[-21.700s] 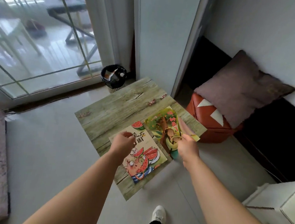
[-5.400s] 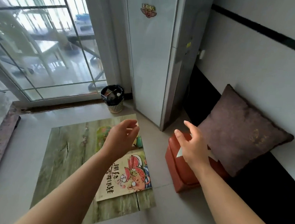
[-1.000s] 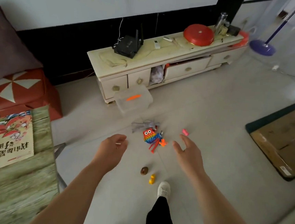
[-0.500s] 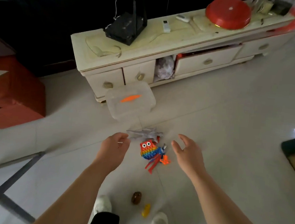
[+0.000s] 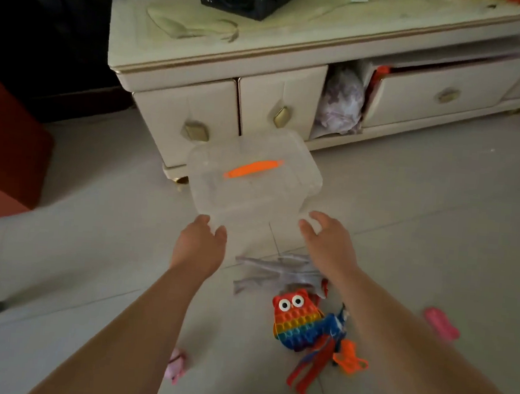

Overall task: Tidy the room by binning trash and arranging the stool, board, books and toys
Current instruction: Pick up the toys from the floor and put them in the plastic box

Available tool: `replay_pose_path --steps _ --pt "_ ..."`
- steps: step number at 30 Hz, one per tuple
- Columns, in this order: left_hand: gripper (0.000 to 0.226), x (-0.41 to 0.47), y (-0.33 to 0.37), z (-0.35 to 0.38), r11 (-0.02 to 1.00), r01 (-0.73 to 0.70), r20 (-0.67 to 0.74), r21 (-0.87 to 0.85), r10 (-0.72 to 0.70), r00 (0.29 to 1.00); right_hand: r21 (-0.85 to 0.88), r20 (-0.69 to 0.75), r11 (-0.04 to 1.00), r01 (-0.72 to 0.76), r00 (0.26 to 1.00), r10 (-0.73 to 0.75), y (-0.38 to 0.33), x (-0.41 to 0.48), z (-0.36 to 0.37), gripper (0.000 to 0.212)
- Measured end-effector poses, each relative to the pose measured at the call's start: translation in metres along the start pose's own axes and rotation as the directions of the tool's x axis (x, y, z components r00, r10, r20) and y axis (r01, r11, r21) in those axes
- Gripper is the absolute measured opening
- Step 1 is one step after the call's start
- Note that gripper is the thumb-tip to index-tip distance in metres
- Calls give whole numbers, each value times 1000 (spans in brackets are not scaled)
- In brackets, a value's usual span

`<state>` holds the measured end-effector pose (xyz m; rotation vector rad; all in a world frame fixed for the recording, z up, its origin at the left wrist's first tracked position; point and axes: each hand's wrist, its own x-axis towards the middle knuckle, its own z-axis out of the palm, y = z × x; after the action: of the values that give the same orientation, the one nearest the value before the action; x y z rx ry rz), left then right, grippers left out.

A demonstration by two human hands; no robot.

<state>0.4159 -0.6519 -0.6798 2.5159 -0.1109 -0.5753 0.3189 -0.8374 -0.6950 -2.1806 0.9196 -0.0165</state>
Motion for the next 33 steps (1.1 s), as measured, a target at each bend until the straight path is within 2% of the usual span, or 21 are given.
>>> replay_pose_path --steps 4,7,10,12,18,22,25,28,31,33 --pt "49 57 -23 22 998 59 -109 0 -59 992 -53 -62 998 17 998 -20 12 61 43 53" --pt "48 95 -37 38 992 101 -150 -79 -112 982 -155 -39 985 71 996 -77 14 96 69 55" --pt "46 120 -42 49 985 68 -169 -159 -95 981 -282 -8 950 134 990 -142 13 118 84 55" --pt "43 130 -42 53 979 48 -175 -198 -83 981 -344 26 930 133 991 -132 13 127 91 53" --pt "40 146 -47 66 913 54 -148 -404 -123 981 -355 64 926 126 992 -110 18 129 95 59" --pt "38 140 -52 72 852 101 -166 -513 -214 963 -378 60 916 136 991 -122 22 119 92 59" --pt "35 137 -64 70 889 122 -211 -441 -235 949 -404 13 899 166 984 -176 22 108 98 44" --pt "37 135 -74 62 930 147 -243 -337 -237 941 -359 -123 931 68 985 -120 26 104 101 24" --pt "38 134 -84 55 950 201 -276 -239 -264 924 -307 -242 949 -69 970 -8 34 107 98 36" --pt "38 134 -88 53 962 211 -303 -176 -257 918 -221 -261 971 -87 965 27 38 111 97 49"
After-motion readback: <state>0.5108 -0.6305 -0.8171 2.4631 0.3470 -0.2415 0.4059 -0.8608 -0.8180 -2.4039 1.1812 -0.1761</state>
